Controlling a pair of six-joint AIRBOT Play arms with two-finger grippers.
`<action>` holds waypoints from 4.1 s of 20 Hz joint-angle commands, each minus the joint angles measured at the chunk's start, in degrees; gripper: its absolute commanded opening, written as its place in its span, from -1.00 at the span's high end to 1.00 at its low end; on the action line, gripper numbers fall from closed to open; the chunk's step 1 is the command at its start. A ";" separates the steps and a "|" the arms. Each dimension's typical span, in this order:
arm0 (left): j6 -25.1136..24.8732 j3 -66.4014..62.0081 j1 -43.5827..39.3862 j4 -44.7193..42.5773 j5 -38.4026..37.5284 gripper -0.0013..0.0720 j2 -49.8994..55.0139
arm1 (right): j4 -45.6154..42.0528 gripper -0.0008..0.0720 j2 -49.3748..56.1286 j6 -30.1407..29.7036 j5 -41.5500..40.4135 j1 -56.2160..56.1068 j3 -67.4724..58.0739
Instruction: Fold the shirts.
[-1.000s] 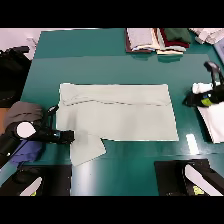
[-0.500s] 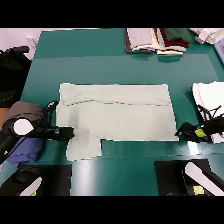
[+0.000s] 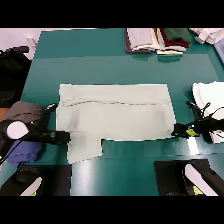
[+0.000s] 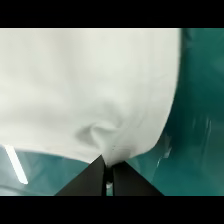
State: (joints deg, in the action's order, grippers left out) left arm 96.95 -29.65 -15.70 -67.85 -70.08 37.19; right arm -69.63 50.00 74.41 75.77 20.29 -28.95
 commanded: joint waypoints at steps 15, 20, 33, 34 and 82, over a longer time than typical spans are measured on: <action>-2.56 -19.54 -0.02 -18.49 5.40 0.88 15.78 | -9.51 0.93 12.98 4.02 2.62 -10.82 -30.60; -2.51 -26.45 -0.02 -22.01 13.11 0.88 28.94 | -9.38 0.93 28.52 4.63 2.45 -13.57 -42.40; -1.44 -31.89 -0.02 -18.62 7.52 0.69 29.66 | 1.25 -0.48 39.23 -2.21 5.88 -5.75 -52.17; -1.44 -31.89 -0.04 -16.98 8.07 0.89 29.66 | 3.50 -0.64 39.23 -2.60 6.19 -2.91 -50.10; -3.98 -50.84 11.45 -11.41 16.39 0.89 22.40 | 35.98 0.88 39.32 -2.67 -24.02 -62.73 -69.24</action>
State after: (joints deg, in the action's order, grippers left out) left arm 92.92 -80.47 -10.92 -74.04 -51.18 68.99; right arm -40.10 83.83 75.70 64.64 -32.69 -98.10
